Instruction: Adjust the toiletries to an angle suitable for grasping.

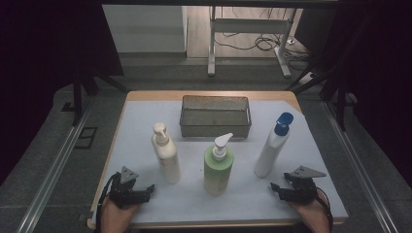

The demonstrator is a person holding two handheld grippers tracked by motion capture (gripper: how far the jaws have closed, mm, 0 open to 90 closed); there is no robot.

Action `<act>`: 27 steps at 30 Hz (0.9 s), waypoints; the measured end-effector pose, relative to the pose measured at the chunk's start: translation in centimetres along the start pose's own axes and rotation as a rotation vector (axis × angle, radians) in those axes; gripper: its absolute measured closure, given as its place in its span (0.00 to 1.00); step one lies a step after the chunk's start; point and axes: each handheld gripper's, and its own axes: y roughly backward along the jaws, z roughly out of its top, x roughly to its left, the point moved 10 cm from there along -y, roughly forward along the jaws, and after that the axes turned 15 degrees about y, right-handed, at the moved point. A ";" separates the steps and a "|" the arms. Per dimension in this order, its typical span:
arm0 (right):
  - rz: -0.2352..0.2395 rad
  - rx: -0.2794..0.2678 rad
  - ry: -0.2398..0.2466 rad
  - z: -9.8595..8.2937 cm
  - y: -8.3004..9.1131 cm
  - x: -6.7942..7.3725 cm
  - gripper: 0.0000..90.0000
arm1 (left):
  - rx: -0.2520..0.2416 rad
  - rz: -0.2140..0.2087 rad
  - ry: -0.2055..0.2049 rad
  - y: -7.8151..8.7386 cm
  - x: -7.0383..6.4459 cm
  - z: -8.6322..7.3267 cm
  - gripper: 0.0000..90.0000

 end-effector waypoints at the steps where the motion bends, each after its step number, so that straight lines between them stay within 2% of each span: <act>1: 0.002 0.001 0.001 0.0 0.0 0.0 0.32 | 0.000 0.000 0.000 0.0 0.0 0.0 0.14; 16: 0.002 0.004 -0.001 0.0 0.0 0.0 0.33 | 0.000 0.001 0.001 0.0 0.0 0.0 0.14; 18: -0.003 0.004 -0.009 0.0 0.0 -0.1 0.35 | -0.001 0.001 0.001 0.0 0.0 0.0 0.14; 19: -0.013 0.005 -0.029 0.0 0.1 -0.3 0.41 | -0.001 0.001 0.002 0.0 0.0 0.0 0.14; 21: -0.016 0.007 -0.032 0.0 0.1 -0.3 0.43 | -0.001 0.002 0.002 0.0 0.0 0.0 0.14; 22: -0.018 0.008 -0.034 0.0 0.3 -0.6 0.49 | -0.001 0.002 0.002 0.0 0.0 0.0 0.14; 24: -0.016 0.008 -0.039 -0.1 0.3 -0.7 0.50 | -0.001 0.002 0.002 0.0 0.0 0.0 0.14; 27: -0.016 0.007 -0.033 -0.1 0.5 -0.9 0.59 | -0.001 0.002 0.003 0.0 0.0 0.0 0.14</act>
